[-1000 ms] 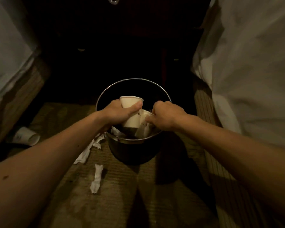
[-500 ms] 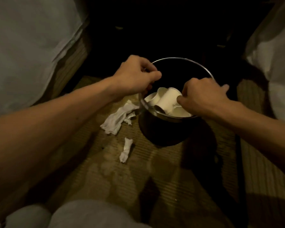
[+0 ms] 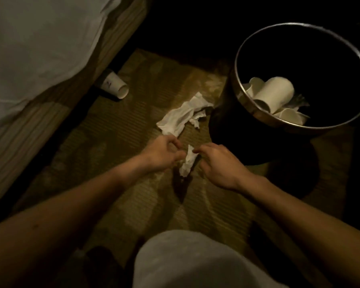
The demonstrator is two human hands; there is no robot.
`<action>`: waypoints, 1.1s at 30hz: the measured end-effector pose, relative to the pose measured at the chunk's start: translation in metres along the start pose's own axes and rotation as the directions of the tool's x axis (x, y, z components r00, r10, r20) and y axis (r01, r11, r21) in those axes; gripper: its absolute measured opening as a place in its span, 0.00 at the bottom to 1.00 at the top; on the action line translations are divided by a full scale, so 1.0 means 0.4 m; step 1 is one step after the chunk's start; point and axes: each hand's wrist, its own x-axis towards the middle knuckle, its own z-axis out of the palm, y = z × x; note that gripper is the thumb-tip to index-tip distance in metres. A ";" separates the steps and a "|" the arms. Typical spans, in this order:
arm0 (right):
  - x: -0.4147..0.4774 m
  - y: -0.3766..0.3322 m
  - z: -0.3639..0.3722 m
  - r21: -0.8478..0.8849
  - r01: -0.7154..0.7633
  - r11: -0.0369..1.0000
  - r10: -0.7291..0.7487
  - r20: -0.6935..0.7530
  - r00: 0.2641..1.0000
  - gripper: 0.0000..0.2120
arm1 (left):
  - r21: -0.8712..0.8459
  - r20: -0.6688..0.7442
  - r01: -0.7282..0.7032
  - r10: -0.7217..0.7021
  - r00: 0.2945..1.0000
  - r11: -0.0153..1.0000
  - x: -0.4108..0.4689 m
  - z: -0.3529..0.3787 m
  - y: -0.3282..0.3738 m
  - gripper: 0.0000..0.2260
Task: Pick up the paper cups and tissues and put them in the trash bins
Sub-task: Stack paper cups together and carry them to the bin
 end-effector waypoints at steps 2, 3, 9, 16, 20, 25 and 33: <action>0.043 0.024 0.042 0.050 -0.022 0.999 0.020 0.039 0.999 0.22 | -0.035 0.002 0.045 -0.045 0.999 0.998 0.022 0.056 -0.063 0.13; 0.060 0.034 0.056 0.087 -0.037 0.996 0.032 0.059 0.998 0.24 | -0.072 0.009 0.071 -0.071 0.997 0.995 0.029 0.082 -0.086 0.16; 0.101 0.077 0.113 0.197 -0.085 0.977 0.063 0.113 0.992 0.21 | -0.019 -0.077 0.030 -0.032 0.997 0.999 0.045 0.150 -0.134 0.19; 0.113 0.068 0.140 0.580 -0.214 0.786 0.209 0.077 0.975 0.14 | 0.356 -0.004 -0.113 0.122 0.992 0.927 0.080 0.101 -0.066 0.03; 0.126 0.003 0.087 0.898 -0.347 0.271 0.310 0.260 0.914 0.16 | 0.490 0.118 -0.215 0.179 0.977 0.845 0.100 -0.007 0.066 0.01; 0.143 -0.079 -0.032 0.935 -0.287 -0.208 0.088 0.310 0.947 0.21 | 0.559 0.193 -0.421 0.381 0.904 0.714 0.074 -0.155 0.203 0.06; 0.190 -0.160 0.013 0.943 -0.261 -0.207 0.152 0.294 0.944 0.20 | 0.304 -0.017 -0.442 0.469 0.883 0.844 0.084 -0.180 0.066 0.07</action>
